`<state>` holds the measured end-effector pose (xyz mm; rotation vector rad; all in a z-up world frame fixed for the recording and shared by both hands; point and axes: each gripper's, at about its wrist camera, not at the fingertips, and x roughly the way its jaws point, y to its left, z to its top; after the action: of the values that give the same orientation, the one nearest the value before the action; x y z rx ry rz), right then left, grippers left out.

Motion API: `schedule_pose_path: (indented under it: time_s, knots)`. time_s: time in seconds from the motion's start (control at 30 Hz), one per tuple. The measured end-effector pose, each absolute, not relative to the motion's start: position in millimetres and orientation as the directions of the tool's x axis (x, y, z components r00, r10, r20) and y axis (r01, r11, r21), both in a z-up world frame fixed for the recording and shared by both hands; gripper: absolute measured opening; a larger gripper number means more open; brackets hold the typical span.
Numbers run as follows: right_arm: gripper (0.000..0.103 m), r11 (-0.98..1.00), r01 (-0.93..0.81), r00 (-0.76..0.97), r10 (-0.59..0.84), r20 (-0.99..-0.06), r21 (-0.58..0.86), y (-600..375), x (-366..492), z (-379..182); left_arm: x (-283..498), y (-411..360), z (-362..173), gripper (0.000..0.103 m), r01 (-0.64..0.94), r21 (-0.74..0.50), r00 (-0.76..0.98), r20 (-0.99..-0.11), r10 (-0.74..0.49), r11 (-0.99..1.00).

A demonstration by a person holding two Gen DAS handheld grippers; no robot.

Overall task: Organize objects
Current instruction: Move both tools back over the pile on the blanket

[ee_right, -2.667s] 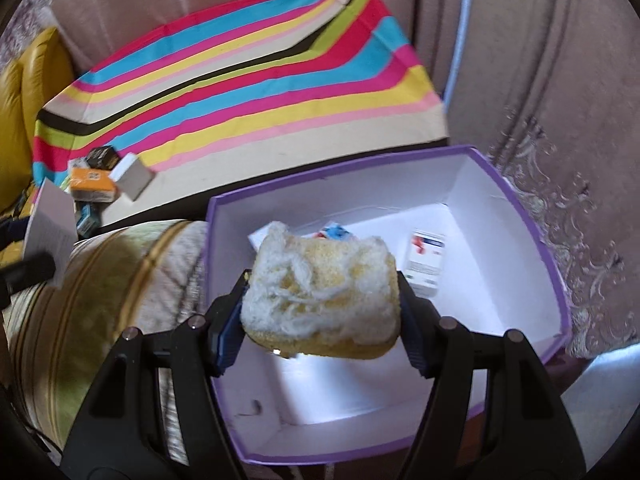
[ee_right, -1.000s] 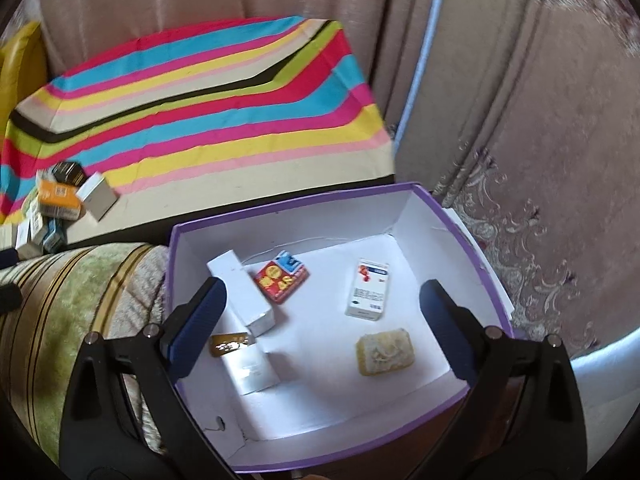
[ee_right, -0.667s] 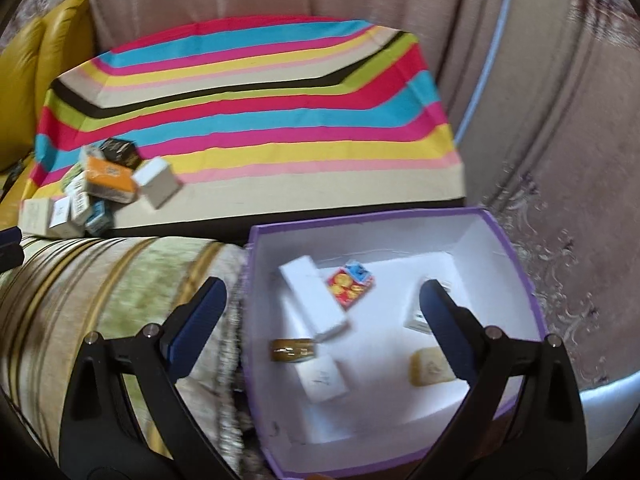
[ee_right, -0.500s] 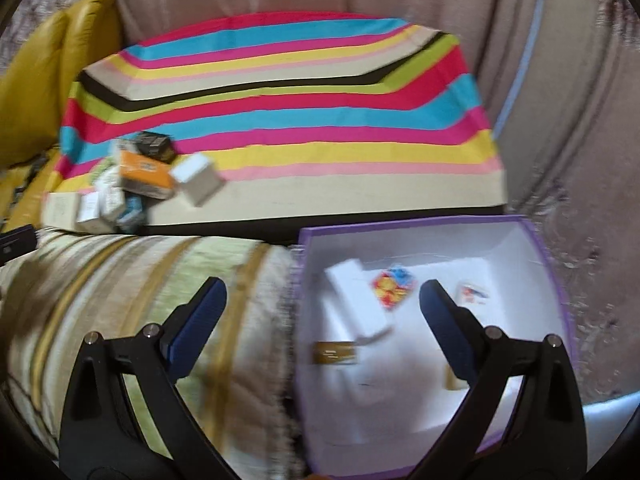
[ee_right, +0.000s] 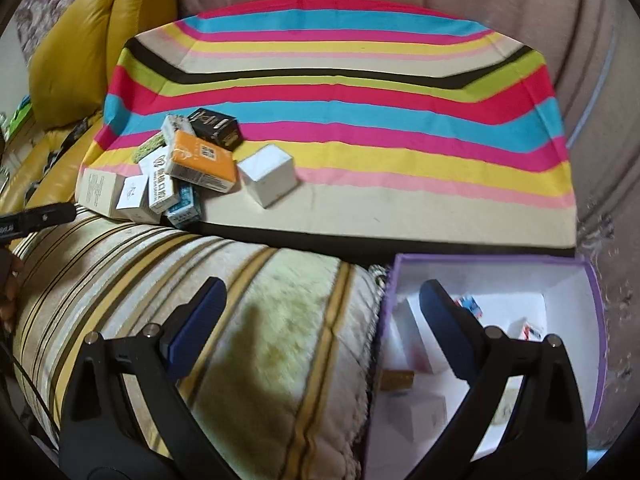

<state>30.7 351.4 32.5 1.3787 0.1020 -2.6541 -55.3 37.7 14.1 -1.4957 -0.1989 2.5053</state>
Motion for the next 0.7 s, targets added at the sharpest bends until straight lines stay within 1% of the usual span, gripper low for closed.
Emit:
schedule_pose_path:
  time_s: [0.17,0.27,0.33,0.4,0.57,0.7]
  knots:
    - [0.098,-0.973,0.229,-0.562,-0.107,-0.820,-0.030,333.6,12.2,28.3,-71.7,40.0,4.1,0.096,-0.102,-0.163,-0.426,-0.884,0.192,-0.981]
    - [0.098,-0.965,0.260,-0.552,-0.114,-0.826,-0.041,326.8,-1.3,24.6,-79.8,40.3,-1.2,0.097,-0.101,-0.149,-0.409,-0.895,0.177,-0.984]
    - [0.098,-0.960,0.276,-0.543,-0.121,-0.831,-0.040,323.5,-10.9,21.5,-84.3,40.5,-5.0,0.101,-0.095,-0.126,-0.401,-0.903,0.154,-0.988]
    - [0.098,-0.956,0.289,-0.535,-0.126,-0.835,-0.041,320.4,-18.0,18.7,-88.5,40.8,-6.6,0.103,-0.093,-0.120,-0.400,-0.904,0.148,-0.988]
    - [0.098,-0.941,0.334,-0.516,-0.129,-0.847,-0.060,309.0,-39.9,9.3,-97.7,40.2,-6.4,0.103,-0.073,-0.063,-0.430,-0.898,0.088,-0.995]
    - [0.098,-0.937,0.346,-0.500,-0.135,-0.855,-0.054,304.2,-56.3,2.9,-99.1,32.9,-5.7,0.103,-0.054,-0.087,-0.430,-0.897,0.102,-0.995]
